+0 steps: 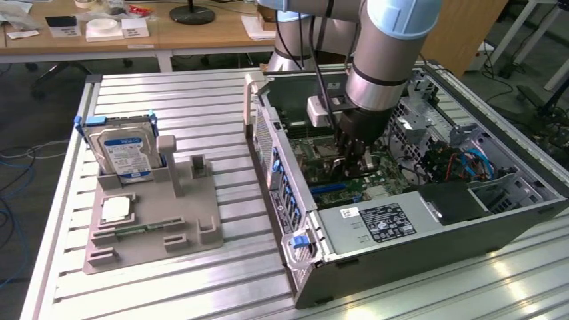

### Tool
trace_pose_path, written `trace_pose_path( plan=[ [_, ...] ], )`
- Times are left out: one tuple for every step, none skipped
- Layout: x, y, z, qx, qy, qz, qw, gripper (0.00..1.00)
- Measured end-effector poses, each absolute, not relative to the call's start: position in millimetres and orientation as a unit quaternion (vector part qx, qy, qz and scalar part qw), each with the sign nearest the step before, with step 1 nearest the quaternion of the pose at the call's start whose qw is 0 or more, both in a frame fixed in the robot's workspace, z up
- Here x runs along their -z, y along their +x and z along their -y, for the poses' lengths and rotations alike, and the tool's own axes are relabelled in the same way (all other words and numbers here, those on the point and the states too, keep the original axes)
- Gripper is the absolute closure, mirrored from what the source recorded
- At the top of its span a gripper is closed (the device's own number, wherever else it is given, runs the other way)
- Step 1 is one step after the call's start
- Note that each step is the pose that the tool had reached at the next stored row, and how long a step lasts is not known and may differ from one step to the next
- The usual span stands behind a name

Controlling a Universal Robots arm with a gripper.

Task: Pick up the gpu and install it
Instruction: 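Insert the gpu into the slot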

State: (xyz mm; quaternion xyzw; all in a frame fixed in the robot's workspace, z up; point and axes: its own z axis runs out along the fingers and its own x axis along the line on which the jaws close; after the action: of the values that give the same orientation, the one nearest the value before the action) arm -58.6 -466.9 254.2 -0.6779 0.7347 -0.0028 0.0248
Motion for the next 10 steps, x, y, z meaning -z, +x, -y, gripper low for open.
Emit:
trace_pose_path(
  plan=[
    [-254.0,-58.6,466.9,0.001,-0.678,-0.735,0.023,0.72],
    [-253.9,-58.7,467.0,0.000,-0.678,-0.735,0.022,0.72],
    [-253.8,-58.7,467.0,0.000,-0.678,-0.735,0.022,0.72],
    [-253.7,-58.8,467.0,0.000,-0.678,-0.735,0.022,0.72],
    [-253.3,-58.7,466.9,0.000,-0.678,-0.735,0.022,0.72],
    [-252.6,-58.7,466.9,0.000,-0.678,-0.735,0.022,0.72],
    [-251.9,-58.7,466.9,0.000,-0.678,-0.735,0.022,0.72],
    [-251.1,-58.8,466.8,0.000,-0.678,-0.735,0.022,0.72],
    [-250.1,-59.3,466.8,0.000,-0.678,-0.735,0.022,0.72],
    [-249.5,-60.2,466.8,0.000,-0.678,-0.735,0.022,0.72]
  ],
)
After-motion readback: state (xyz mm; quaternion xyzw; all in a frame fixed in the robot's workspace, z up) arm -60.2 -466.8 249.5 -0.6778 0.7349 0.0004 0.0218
